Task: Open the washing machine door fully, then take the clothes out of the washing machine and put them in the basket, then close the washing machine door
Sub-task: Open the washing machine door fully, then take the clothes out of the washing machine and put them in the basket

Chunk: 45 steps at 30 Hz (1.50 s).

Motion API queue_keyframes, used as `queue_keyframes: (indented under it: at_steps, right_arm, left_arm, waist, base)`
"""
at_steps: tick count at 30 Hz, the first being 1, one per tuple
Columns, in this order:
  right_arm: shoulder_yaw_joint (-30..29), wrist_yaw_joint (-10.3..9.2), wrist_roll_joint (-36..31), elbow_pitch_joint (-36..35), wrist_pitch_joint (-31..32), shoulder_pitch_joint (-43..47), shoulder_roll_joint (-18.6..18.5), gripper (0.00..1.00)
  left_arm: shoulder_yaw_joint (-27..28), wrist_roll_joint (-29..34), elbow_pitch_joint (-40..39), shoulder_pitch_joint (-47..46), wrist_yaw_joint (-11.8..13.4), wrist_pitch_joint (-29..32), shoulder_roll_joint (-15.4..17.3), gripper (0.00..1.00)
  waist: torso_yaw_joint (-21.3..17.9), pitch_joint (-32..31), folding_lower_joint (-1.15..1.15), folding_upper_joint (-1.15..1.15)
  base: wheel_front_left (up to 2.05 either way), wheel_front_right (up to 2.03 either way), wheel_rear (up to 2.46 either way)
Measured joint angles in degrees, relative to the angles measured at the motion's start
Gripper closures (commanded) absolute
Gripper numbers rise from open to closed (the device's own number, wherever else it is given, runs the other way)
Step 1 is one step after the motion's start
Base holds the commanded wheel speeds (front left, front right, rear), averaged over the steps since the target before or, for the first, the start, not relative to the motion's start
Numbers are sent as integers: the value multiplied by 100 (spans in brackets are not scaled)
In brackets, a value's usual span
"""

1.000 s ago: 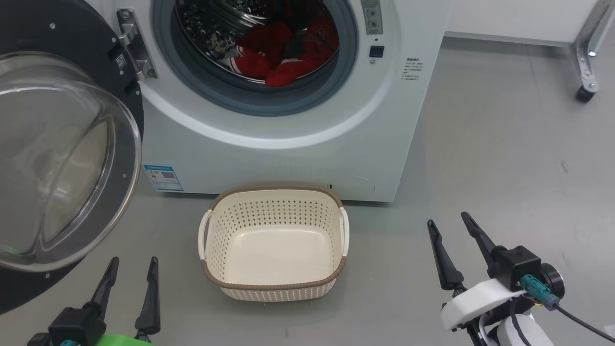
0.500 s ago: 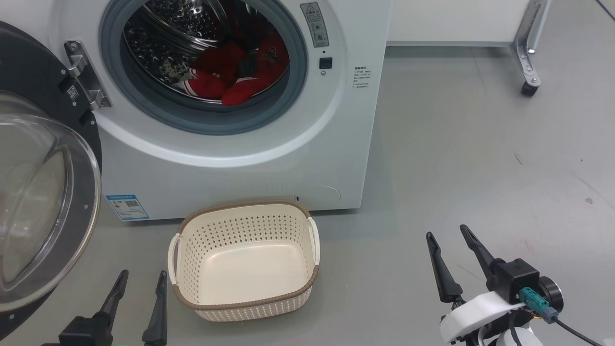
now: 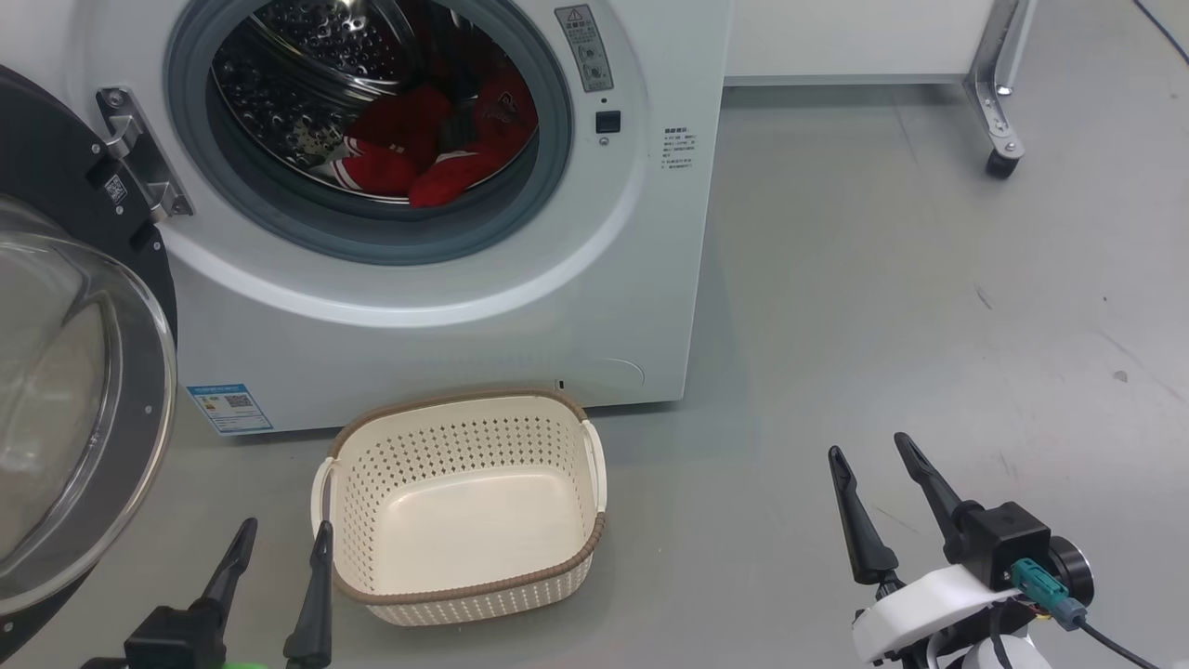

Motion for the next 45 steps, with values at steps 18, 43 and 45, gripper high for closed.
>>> queue_keyframes:
  at_steps: [18, 43, 45]
  right_arm:
    - [15, -12, 8, -83, 0, 69, 2, 0]
    - [37, -49, 8, -114, 0, 86, 2, 0]
    - [37, -51, 8, -113, 0, 86, 3, 0]
  left_arm:
    - [-25, 93, -119, 8, 103, 56, -4, 0]
    - [-101, 154, -241, 69, 103, 100, -3, 0]
    - [-98, 174, -257, 68, 147, 99, -2, 0]
  waist:
    - [-20, -15, 0, 0]
    - [-47, 14, 0, 0]
    - [-45, 17, 0, 0]
  base:
    - [1, -1, 0]
    - [61, -61, 0]
    - [116, -116, 0]
